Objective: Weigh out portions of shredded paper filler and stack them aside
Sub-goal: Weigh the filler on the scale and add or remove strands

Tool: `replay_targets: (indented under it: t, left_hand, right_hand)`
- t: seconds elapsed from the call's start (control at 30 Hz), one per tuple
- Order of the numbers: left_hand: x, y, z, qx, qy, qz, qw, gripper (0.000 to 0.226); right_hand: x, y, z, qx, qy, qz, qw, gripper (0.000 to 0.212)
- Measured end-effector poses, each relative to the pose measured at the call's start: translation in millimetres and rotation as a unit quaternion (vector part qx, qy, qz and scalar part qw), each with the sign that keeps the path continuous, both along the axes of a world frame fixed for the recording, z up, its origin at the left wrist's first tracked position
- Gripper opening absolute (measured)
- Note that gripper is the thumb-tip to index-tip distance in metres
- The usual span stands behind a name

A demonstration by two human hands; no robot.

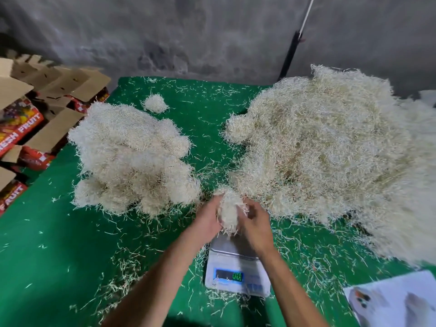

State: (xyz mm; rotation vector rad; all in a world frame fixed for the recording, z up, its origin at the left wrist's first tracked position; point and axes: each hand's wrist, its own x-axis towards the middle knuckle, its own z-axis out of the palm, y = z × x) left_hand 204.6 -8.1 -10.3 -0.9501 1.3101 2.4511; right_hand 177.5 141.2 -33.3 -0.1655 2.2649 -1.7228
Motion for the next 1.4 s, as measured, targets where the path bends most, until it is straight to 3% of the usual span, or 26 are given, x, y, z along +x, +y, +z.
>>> replay_targets:
  t: [0.13, 0.27, 0.4, 0.6, 0.8, 0.97, 1.1, 1.4]
  left_hand:
    - [22, 4, -27, -0.121, -0.023, -0.032, 0.992, 0.047]
    - [36, 2, -45, -0.269, -0.023, -0.051, 0.962, 0.041]
    - [45, -2, -53, -0.323, -0.014, -0.038, 0.946, 0.070]
    - [48, -11, -48, -0.326, 0.021, 0.023, 0.945, 0.051]
    - [45, -10, -40, -0.308, 0.059, -0.024, 0.949, 0.031]
    - [48, -8, -41, -0.312, 0.054, -0.049, 0.947, 0.039]
    - [52, -15, -48, -0.315, 0.046, -0.010, 0.948, 0.045]
    - [62, -22, -56, -0.293, 0.044, 0.013, 0.955, 0.027]
  right_hand:
    - [-6, 27, -14, -0.019, -0.029, -0.076, 0.997, 0.033]
    - [-9, 51, -18, 0.074, -0.003, -0.068, 0.995, 0.043]
    - [-4, 68, -24, 0.121, 0.017, -0.137, 0.983, 0.048]
    - [5, 67, -25, 0.128, 0.018, -0.118, 0.985, 0.049]
    - [8, 58, -26, 0.094, -0.002, -0.110, 0.989, 0.045]
    - [10, 62, -28, 0.098, 0.014, -0.125, 0.987, 0.047]
    - [11, 70, -32, 0.118, 0.028, -0.135, 0.983, 0.047]
    - [17, 73, -37, 0.128, 0.035, -0.118, 0.984, 0.049]
